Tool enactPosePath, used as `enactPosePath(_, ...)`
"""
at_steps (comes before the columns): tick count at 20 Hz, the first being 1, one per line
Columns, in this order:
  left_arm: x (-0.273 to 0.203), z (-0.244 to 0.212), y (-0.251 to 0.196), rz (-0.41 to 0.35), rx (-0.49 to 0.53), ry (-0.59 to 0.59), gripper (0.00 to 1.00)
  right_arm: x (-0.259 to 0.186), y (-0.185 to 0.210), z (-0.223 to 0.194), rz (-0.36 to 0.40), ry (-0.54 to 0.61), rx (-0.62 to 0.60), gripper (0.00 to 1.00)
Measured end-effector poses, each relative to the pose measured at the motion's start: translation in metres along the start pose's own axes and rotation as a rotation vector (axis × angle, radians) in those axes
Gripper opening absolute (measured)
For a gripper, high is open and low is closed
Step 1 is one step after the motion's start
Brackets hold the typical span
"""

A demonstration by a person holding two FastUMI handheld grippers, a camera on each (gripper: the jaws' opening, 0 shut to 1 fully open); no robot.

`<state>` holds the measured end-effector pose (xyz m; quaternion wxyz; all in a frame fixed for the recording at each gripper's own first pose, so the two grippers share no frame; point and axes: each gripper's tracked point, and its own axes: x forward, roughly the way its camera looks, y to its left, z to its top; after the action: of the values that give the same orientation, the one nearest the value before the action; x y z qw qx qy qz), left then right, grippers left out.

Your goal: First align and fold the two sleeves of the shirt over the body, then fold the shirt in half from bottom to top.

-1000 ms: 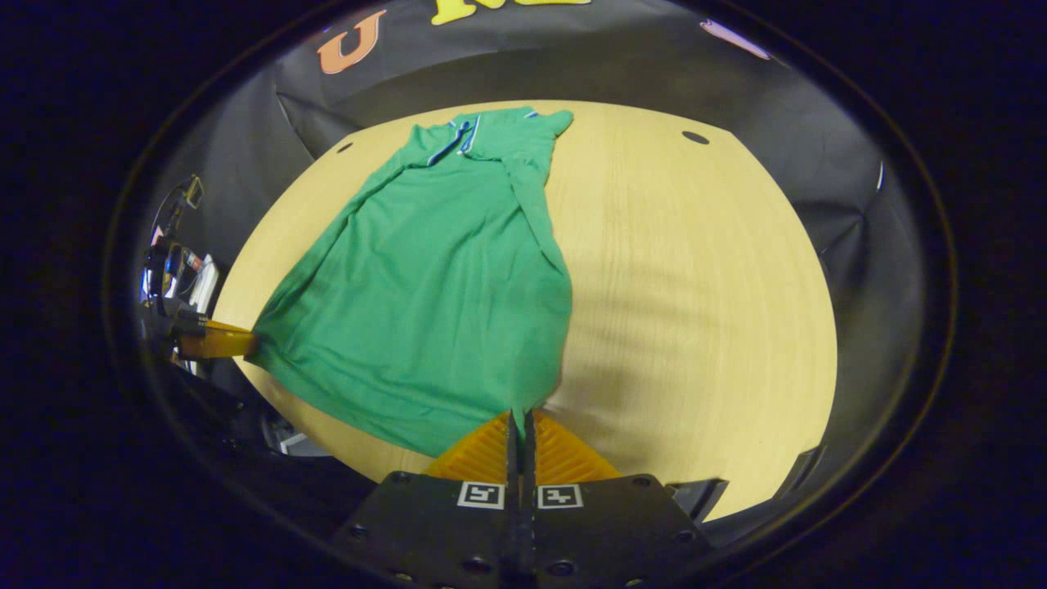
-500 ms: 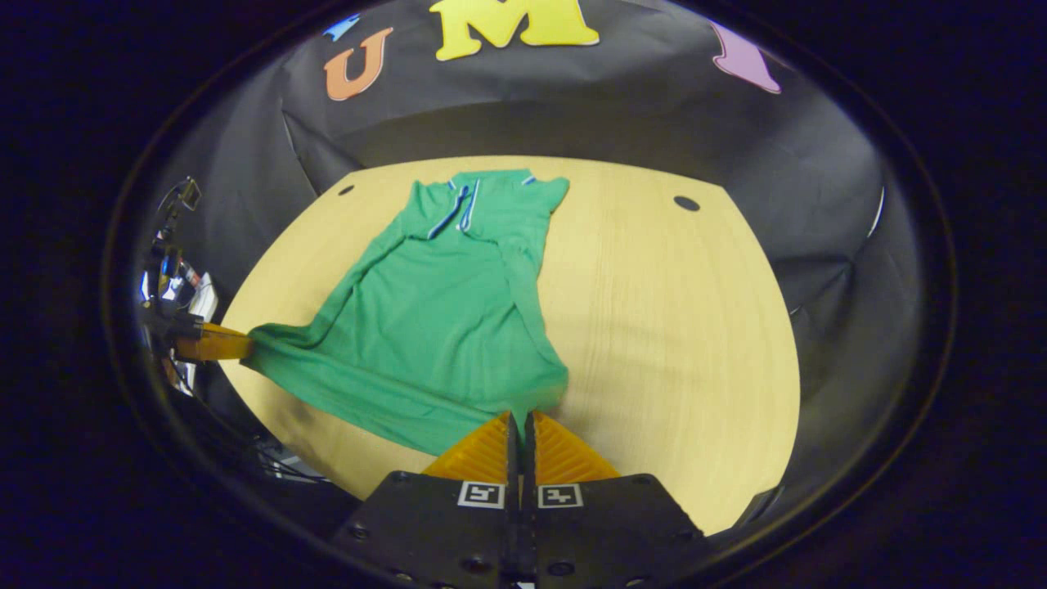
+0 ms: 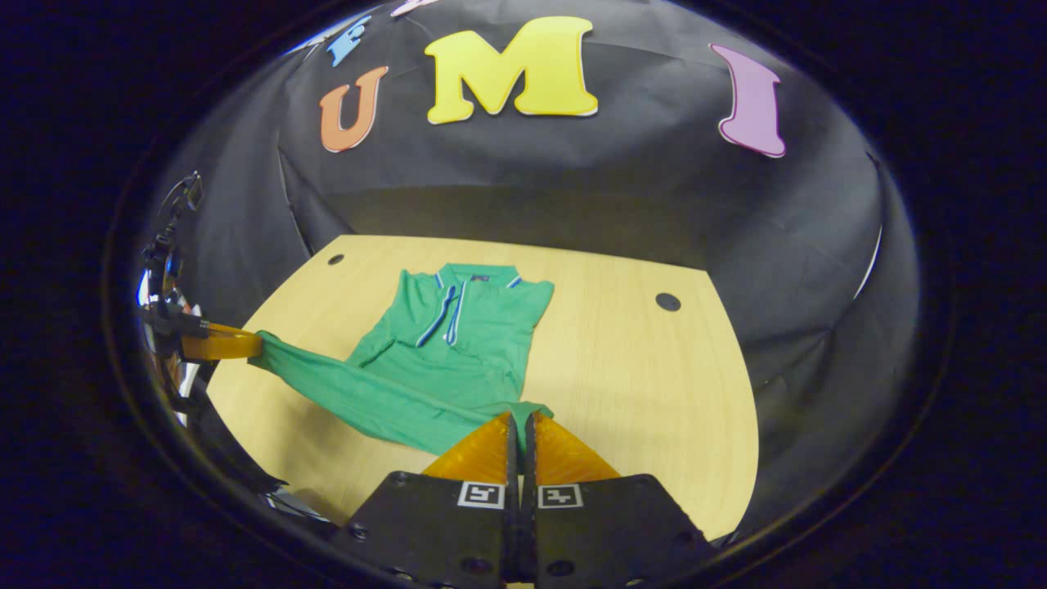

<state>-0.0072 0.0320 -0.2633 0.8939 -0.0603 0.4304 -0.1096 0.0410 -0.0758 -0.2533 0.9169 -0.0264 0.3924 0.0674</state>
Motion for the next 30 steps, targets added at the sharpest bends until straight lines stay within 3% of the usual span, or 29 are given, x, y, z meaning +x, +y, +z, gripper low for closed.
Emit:
enactPosePath(10,0.054,0.102,0.021,0.051,0.006,-0.142,0.05,0.059,0.002,0.107,0.019,-0.122,0.076,0.0)
enactPosePath(21,0.139,0.184,0.049,0.091,0.084,-0.316,0.05,0.152,-0.004,0.187,0.023,-0.183,0.076,0.0)
enactPosePath(26,0.183,0.188,0.074,0.159,0.085,-0.346,0.06,0.199,-0.004,0.2,0.02,-0.19,0.075,0.0)
enactPosePath(30,0.216,0.191,0.077,0.162,0.068,-0.376,0.07,0.241,-0.003,0.183,0.016,-0.154,0.051,0.0)
